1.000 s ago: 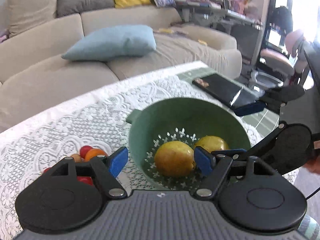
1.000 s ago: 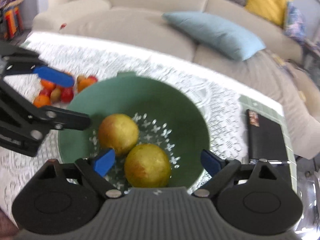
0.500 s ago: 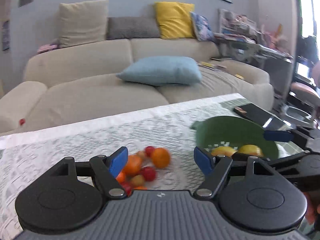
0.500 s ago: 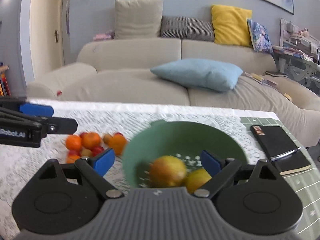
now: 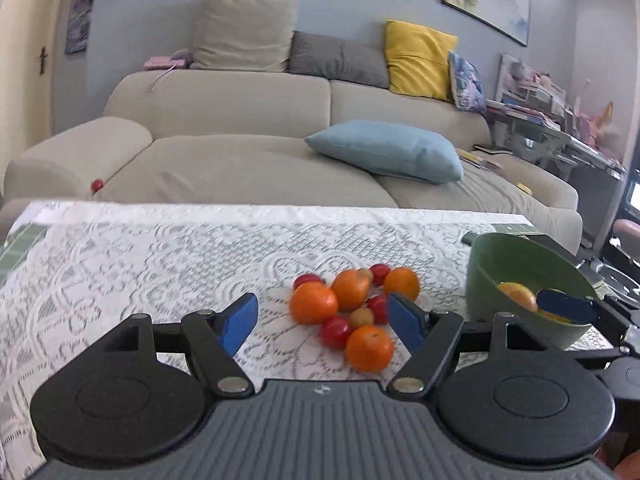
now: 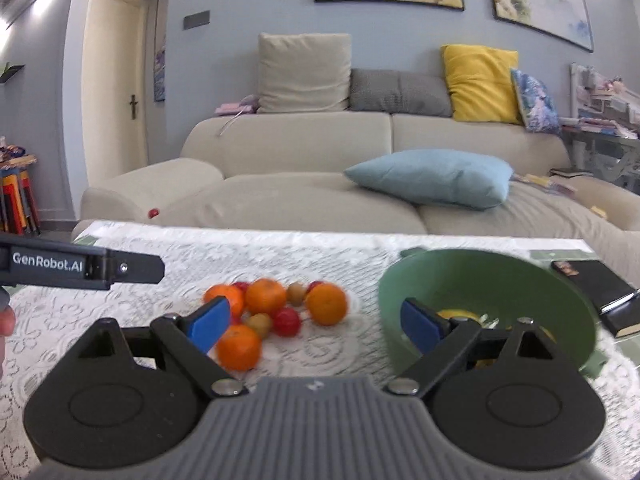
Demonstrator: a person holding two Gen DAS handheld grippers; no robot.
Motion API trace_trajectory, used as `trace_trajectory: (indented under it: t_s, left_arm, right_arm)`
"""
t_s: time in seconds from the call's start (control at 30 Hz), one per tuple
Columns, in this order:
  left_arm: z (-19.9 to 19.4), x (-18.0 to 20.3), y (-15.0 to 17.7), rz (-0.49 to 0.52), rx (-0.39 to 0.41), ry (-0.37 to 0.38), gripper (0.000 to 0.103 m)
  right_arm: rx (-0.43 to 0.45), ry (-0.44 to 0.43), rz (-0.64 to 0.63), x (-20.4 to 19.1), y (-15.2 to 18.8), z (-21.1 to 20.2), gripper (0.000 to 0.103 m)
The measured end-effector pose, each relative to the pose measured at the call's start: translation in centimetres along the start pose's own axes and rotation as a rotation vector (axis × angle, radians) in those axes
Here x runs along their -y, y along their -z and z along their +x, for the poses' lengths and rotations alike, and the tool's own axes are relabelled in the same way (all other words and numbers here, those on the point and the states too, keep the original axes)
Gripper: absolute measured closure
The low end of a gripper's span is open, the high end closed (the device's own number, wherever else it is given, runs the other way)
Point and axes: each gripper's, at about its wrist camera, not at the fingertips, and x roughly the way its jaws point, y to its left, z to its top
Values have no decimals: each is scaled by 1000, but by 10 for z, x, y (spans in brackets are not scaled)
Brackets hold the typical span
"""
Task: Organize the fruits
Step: 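Withdraw the left gripper from the colander back toward the fruit pile, then close the left gripper on a large orange in the fruit pile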
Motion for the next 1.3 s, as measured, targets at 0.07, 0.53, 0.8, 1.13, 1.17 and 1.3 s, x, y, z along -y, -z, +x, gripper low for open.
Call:
trace_trajectory:
  t_s: [0.07,0.53,0.8,1.13,1.17,1.3]
  left_arm:
    - [2,-7,7,-18,-2,-5,20]
    - [21,-16,24,-34,-24,-33,23]
    - [27,-23,24,-72,-15,-58,23]
    - [36,-23,27,-74,-43,-64,23]
    - [37,-22,27,-72,-44,-64,23]
    - [38,-21,28,-67,-48,-65,23]
  right_arm:
    - [-4,-11,-42,-11,6,4,19]
    - [-178,-111,-54,-28,19,56,39]
    - [-229,-114,-4,-30,19,85,48]
    - [-252,-151,19,-35,21,102,59]
    - [-253,-156,20,-36,21,103,61]
    - [-247,-152,13,-37,22,99,62]
